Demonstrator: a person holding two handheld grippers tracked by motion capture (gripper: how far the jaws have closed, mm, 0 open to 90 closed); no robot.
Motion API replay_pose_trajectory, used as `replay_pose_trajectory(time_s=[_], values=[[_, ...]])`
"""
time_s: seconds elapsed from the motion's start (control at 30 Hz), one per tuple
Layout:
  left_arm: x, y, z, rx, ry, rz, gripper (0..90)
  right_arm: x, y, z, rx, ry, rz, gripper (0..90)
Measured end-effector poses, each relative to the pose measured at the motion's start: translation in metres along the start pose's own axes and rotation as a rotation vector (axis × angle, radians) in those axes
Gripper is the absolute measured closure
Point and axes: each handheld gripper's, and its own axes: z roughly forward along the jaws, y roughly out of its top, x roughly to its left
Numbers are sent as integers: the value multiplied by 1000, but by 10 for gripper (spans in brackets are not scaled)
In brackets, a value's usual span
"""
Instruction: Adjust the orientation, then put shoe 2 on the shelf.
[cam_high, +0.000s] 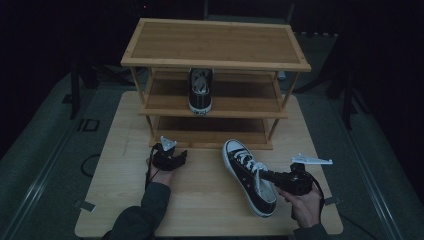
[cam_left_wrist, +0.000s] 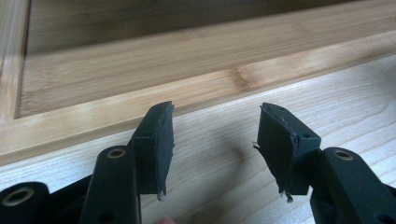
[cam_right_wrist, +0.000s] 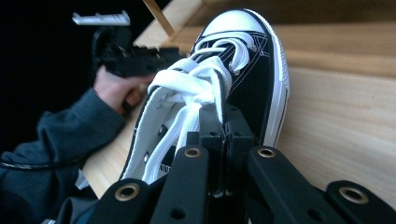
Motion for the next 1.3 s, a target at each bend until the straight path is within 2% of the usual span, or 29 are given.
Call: replay_pose_trajectory(time_s=[0.27, 0.43, 0.83, 1.1, 1.3], values=[[-1, 0, 1, 12, 4, 4, 466, 10, 15, -20, -73, 40, 17, 889], [-1, 0, 1, 16, 6, 0, 465, 15, 24, -28, -101, 42, 6, 889], [-1, 1, 2, 32, 8, -5, 465, 28, 42, -43, -152, 86, -2, 889], [-3, 1, 3, 42, 6, 3, 465, 35, 57, -50, -200, 85, -5, 889], [-5, 1, 3, 45, 3, 6, 465, 37, 73, -50, -239, 66, 1, 889]])
